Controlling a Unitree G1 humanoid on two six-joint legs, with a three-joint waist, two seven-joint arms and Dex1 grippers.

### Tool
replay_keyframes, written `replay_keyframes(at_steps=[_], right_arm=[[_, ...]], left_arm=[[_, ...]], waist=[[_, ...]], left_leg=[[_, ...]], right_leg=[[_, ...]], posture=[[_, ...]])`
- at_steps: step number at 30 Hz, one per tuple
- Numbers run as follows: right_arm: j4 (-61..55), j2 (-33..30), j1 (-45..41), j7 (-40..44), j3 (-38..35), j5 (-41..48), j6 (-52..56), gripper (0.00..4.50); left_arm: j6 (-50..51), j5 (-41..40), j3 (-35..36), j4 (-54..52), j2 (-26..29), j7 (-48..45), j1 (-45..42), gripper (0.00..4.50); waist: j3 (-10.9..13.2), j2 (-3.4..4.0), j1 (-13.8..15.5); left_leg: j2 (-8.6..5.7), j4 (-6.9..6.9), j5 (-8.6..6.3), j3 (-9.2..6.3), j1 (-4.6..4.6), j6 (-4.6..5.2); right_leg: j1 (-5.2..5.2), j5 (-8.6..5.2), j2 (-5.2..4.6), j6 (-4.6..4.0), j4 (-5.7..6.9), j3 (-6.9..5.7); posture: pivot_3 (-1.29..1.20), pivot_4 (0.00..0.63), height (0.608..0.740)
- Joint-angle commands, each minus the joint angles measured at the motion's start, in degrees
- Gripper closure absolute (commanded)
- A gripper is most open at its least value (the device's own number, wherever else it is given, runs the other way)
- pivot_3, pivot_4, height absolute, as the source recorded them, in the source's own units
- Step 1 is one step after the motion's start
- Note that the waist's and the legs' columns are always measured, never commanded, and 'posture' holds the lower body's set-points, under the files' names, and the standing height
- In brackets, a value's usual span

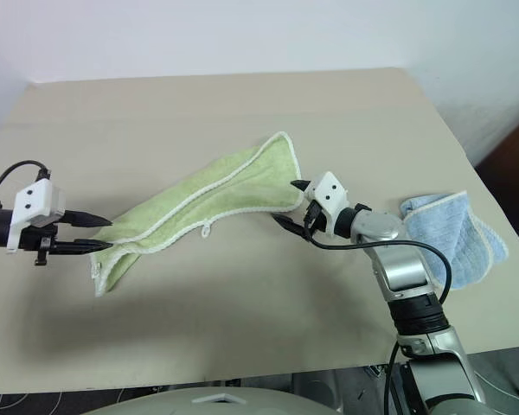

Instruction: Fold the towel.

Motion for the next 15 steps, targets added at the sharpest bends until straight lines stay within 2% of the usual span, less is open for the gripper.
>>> replay_keyframes(at_steps=[1,10,15], right_arm=[[-1.0,0.3,-0.6,-0.4,-0.3,0.0,-1.3,0.0],[-1.4,0.5,-0.4,-0.8,-0.3,0.0,-1.3,0.0],[-1.6,0.4,-0.6,-0.8,-0.4,0.1,-1.2,0.0]], left_arm=[[-3.0,1.9,-0.7,0.9,1.7,-1.5,-1.2,2.24],[-8.0,5.4,-3.9,1.9,-0.1,-0.1,-4.5,2.24],[-11.2,6.5,-5.0,1.9,-0.6,-0.4,-3.5,2.24]], waist=[[0.0,0.0,0.0],[0.0,0.0,0.0],[0.0,0.0,0.0]], left_leg=[[0.0,0.0,0.0,0.0,0.0,0.0],[0.0,0.0,0.0,0.02,-0.01,0.0],[0.0,0.0,0.0,0.03,-0.01,0.0]], right_leg=[[-0.01,0.0,0.0,0.0,0.0,0.0],[-0.01,0.0,0.0,0.0,0.01,0.01],[-0.01,0.0,0.0,0.0,0.01,0.01]], posture=[[0.0,0.15,0.728],[0.0,0.15,0.728],[0.0,0.15,0.728]])
